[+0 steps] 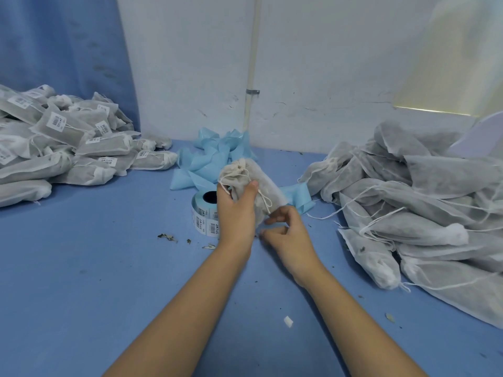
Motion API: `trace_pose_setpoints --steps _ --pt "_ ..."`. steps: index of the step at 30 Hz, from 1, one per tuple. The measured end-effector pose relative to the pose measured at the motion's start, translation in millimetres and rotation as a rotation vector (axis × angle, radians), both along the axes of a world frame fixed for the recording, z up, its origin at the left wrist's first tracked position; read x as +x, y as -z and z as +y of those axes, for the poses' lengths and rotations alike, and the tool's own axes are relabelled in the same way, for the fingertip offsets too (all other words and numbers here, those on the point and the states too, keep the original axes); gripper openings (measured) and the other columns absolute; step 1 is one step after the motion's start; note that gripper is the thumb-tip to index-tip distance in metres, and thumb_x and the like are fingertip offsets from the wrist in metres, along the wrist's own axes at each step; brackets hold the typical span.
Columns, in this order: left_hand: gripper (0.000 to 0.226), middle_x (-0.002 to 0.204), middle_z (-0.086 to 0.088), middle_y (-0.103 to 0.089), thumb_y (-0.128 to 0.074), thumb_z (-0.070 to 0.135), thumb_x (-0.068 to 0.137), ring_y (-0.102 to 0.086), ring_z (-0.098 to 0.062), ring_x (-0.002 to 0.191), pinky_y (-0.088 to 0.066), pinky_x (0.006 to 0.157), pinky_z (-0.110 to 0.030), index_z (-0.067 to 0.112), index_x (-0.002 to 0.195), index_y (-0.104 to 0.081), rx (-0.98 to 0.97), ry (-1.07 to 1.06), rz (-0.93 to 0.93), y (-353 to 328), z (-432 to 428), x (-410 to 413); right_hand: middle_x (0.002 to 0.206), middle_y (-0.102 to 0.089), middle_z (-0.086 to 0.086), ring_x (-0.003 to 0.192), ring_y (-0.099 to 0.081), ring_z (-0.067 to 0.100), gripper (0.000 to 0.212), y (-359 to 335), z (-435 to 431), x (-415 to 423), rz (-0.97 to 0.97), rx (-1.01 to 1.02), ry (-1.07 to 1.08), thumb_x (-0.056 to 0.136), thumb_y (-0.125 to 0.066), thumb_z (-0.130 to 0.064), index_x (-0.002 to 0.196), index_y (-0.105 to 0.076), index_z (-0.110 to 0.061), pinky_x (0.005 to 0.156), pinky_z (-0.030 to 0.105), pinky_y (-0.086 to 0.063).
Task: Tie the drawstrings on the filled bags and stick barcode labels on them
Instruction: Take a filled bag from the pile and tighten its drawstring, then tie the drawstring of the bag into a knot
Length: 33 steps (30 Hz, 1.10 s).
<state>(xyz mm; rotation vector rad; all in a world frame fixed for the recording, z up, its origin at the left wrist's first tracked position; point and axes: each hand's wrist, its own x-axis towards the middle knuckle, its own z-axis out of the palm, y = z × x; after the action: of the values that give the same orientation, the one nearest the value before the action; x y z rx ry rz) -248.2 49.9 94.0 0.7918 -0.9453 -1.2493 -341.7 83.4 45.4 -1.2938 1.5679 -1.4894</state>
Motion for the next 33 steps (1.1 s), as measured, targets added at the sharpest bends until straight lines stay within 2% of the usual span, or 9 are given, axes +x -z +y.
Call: trace_pose_setpoints --steps 3,8,11,14,17,22,26,29,33 --pt "0.03 0.109 -0.003 -0.066 -0.058 0.005 0.09 -0.067 -0.005 0.087 -0.055 0.068 -0.019 0.012 0.119 -0.055 0.005 0.06 0.054 -1.1 -3.4 2.7 0.077 -0.054 -0.011 0.059 -0.046 0.0 0.036 0.8 -3.2 3.8 0.344 0.052 -0.089 0.08 -0.063 -0.01 0.094 -0.043 -0.036 0.061 0.022 -0.038" --pt "0.022 0.081 0.003 -0.067 -0.056 0.0 0.085 -0.063 -0.007 0.071 -0.051 0.061 -0.017 0.021 0.087 -0.062 0.043 0.092 -0.034 1.6 -10.5 15.2 0.07 -0.043 -0.009 0.069 -0.044 0.016 0.029 5.1 -8.8 11.4 0.821 0.146 -0.039 0.089 -0.053 -0.033 0.07 -0.031 -0.03 0.051 0.024 -0.026" --pt "0.03 0.053 0.012 -0.055 -0.05 -0.011 0.079 -0.052 -0.001 0.052 -0.042 0.051 -0.012 0.014 0.063 -0.051 0.054 0.076 -0.143 6.0 -10.7 19.0 0.089 -0.054 -0.008 0.087 -0.053 0.019 0.004 3.3 -7.8 13.7 0.805 0.15 -0.09 0.092 -0.046 -0.025 0.094 -0.049 -0.024 0.065 0.03 -0.04" --pt "0.032 0.044 0.011 -0.037 -0.045 -0.017 0.071 -0.038 -0.005 0.046 -0.031 0.046 -0.015 0.009 0.055 -0.036 0.03 0.056 -0.249 14.5 -11.7 27.2 0.121 -0.055 0.007 0.111 -0.053 0.028 0.027 0.8 -8.3 13.1 0.931 0.257 -0.132 0.097 -0.045 -0.021 0.121 -0.051 -0.013 0.092 0.042 -0.043" --pt "0.037 0.047 0.013 -0.03 -0.041 -0.017 0.069 -0.027 -0.005 0.049 -0.022 0.048 -0.02 0.015 0.054 -0.029 -0.044 0.023 -0.378 26.5 -7.3 38.0 0.111 -0.054 0.005 0.098 -0.054 0.027 0.021 0.0 -4.2 16.9 0.968 0.154 -0.093 0.099 -0.039 -0.023 0.113 -0.051 -0.012 0.083 0.042 -0.045" --pt "0.026 0.06 -0.002 -0.041 -0.04 -0.009 0.079 -0.039 -0.017 0.064 -0.032 0.063 -0.036 0.007 0.059 -0.035 -0.129 -0.061 -0.486 48.5 -13.6 44.7 0.089 -0.048 -0.003 0.079 -0.047 0.023 0.014 -4.7 4.6 20.5 0.982 0.052 -0.014 0.102 -0.029 -0.026 0.098 -0.041 -0.021 0.067 0.036 -0.039" --pt "0.012 0.07 -0.019 -0.052 -0.037 0.01 0.072 -0.05 -0.034 0.068 -0.045 0.069 -0.052 0.001 0.065 -0.041 -0.21 -0.041 -0.554 52.5 -16.9 44.8 0.095 -0.05 -0.004 0.079 -0.048 0.022 0.018 -2.9 4.0 18.5 0.954 0.068 0.094 0.104 -0.027 -0.028 0.103 -0.044 -0.02 0.067 0.036 -0.038" --pt "0.015 0.069 0.001 -0.057 -0.039 0.012 0.07 -0.054 -0.029 0.074 -0.046 0.071 -0.046 0.017 0.062 -0.051 -0.273 -0.064 -0.554 49.9 -13.0 45.7 0.103 -0.051 -0.003 0.085 -0.051 0.022 0.018 -1.8 1.6 12.4 0.885 0.109 0.179 0.104 -0.028 -0.027 0.105 -0.045 -0.02 0.071 0.036 -0.042" --pt "0.017 0.064 0.001 -0.05 -0.038 0.016 0.069 -0.048 -0.027 0.067 -0.039 0.064 -0.04 0.023 0.056 -0.046 -0.246 -0.04 -0.577 50.7 -16.6 46.5 0.102 -0.051 -0.001 0.081 -0.047 0.02 0.013 -1.5 1.9 2.4 0.805 0.123 0.293 0.103 -0.031 -0.025 0.097 -0.042 -0.021 0.067 0.035 -0.037"
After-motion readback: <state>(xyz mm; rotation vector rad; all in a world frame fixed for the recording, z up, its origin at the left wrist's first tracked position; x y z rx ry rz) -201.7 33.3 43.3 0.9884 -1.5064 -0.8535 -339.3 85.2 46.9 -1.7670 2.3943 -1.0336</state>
